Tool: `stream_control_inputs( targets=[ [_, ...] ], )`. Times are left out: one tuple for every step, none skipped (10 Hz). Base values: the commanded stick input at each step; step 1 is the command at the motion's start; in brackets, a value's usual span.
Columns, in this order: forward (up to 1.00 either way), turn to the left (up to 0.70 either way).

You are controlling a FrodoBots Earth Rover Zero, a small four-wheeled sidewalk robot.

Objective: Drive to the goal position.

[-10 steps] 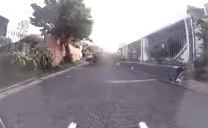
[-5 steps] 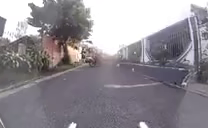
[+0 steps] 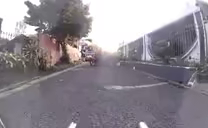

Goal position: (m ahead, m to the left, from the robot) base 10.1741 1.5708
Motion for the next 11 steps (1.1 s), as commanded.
stream_control_inputs(
  targets=[
    [0.70, 0.00],
    [0.70, 0.00],
    [0.70, 0.00],
    [0.70, 0.00],
    [0.70, 0.00],
    [0.70, 0.00],
    [0.70, 0.00],
    [0.70, 0.10],
    [0.70, 0.19],
    [0.70, 0.24],
    [0.70, 0.14]
  ],
)
